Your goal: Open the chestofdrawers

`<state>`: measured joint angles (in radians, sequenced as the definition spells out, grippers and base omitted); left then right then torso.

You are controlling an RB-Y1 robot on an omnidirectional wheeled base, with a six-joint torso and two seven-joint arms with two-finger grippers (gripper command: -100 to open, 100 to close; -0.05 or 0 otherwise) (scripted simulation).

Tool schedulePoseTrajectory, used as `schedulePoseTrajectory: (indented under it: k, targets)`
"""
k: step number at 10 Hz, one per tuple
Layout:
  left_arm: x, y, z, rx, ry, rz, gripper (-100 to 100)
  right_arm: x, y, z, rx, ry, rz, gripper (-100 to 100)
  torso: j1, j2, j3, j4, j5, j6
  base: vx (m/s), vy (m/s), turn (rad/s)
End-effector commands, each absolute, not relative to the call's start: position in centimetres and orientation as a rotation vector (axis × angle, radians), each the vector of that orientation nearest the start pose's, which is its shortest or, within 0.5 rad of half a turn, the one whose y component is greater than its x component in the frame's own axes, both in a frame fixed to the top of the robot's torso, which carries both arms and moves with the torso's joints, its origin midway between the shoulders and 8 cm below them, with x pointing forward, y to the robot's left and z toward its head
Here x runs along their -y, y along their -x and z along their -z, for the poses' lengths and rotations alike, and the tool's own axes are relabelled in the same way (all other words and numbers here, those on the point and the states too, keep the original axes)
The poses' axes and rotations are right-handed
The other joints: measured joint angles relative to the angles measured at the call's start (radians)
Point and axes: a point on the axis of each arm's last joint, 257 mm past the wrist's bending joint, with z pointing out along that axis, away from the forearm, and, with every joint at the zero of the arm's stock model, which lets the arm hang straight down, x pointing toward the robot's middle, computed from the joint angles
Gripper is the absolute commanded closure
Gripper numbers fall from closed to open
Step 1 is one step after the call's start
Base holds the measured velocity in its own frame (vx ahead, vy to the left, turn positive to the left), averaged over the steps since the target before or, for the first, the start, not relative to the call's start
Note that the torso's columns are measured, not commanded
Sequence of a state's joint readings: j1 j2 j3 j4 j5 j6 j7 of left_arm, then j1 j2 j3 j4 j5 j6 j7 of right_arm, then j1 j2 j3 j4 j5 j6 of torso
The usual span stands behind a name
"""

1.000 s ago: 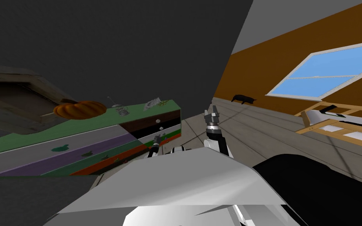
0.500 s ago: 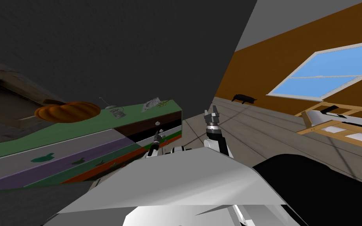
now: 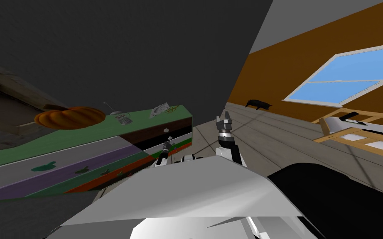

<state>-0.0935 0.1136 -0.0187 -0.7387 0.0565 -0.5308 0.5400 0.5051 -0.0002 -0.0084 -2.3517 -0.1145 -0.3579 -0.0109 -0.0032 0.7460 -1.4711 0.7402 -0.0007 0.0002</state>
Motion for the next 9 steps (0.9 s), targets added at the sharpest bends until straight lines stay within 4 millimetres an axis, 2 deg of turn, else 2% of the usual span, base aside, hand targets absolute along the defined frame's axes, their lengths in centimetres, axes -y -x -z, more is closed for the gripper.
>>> schedulePoseTrajectory:
  k: [1,3,4,9]
  targets:
    - [-26.59,-47.78,43.76,-1.06,1.733,1.394,100,29.43,-35.01,-2.74,-0.593,-0.79,-1.365,0,0.001,-0.003,-0.002,-0.001,0.0,0.0,-0.169,-0.037,0.023]
    - [-26.54,-47.87,43.73,-1.06,1.732,1.396,100,29.43,-35.01,-2.74,-0.593,-0.79,-1.365,0,0.004,-0.007,-0.004,-0.002,0.001,0.0,-0.159,-0.029,0.013]
    - [-26.73,-47.91,43.8,-1.057,1.736,1.392,-100,29.43,-35.01,-2.74,-0.593,-0.79,-1.364,0,0.005,-0.013,-0.008,-0.003,0.001,0.0,0.059,0.025,-0.026]
    - [-26.98,-47.7,44.0,-1.049,1.742,1.387,-100,29.44,-35.0,-2.73,-0.593,-0.79,-1.364,0,0.001,-0.003,-0.002,-0.001,0.0,0.0,0.135,0.046,-0.016]
